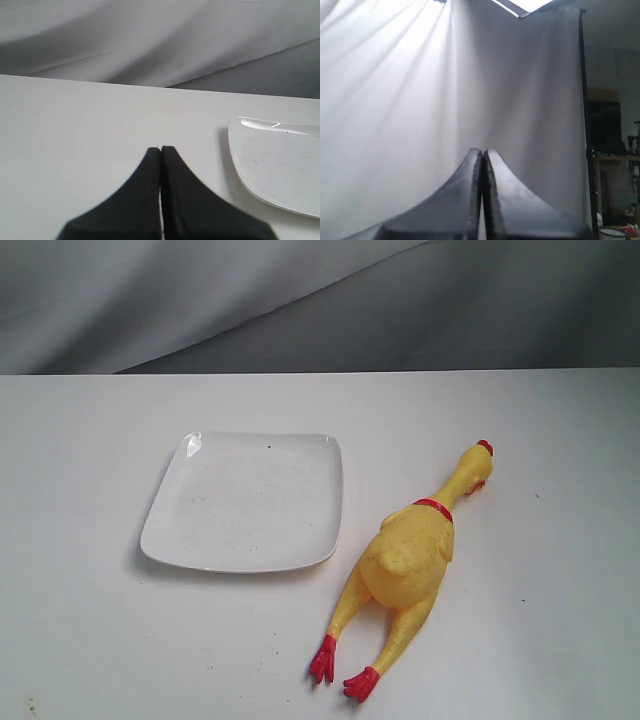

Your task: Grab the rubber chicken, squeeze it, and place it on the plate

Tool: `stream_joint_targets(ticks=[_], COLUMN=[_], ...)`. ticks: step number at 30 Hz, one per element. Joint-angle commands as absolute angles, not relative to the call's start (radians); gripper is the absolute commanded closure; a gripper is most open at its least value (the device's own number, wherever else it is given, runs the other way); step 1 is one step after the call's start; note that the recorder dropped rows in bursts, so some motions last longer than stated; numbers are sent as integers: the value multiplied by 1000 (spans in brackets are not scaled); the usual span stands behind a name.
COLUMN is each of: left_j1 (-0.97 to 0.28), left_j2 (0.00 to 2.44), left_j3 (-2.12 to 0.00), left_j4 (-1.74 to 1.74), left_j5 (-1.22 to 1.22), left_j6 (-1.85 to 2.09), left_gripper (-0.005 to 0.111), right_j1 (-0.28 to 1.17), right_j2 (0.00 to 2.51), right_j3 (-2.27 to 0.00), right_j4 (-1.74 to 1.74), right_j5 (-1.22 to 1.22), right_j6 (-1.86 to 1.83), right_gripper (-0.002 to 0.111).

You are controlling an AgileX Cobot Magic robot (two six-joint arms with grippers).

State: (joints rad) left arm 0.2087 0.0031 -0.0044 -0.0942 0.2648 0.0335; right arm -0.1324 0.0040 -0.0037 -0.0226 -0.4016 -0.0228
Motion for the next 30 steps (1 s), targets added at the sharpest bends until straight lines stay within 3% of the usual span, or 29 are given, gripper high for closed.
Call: stream_joint_targets(ticks=[1, 3, 13, 24, 30], left_j1=[211, 211, 211, 211, 211], left_j2=[0, 0, 0, 0, 0], left_j3=[0, 0, 0, 0, 0], left_j4=[-93, -93, -93, -93, -93], left_j5=[268, 268, 268, 268, 268], left_j6=[36, 34, 34, 32, 36], left_gripper=[107, 107, 107, 107, 107], right_j1=[-140, -140, -138, -138, -140], right_j2=[0, 0, 50, 673, 973], right_j3=[0, 0, -98, -539, -807], right_j4=[-33, -43, -592, -1693, -1744], right_j5=[-441, -424, -234, -461, -578], right_j6=[309, 542, 1019, 1993, 2078], right_gripper=[108, 108, 108, 108, 108])
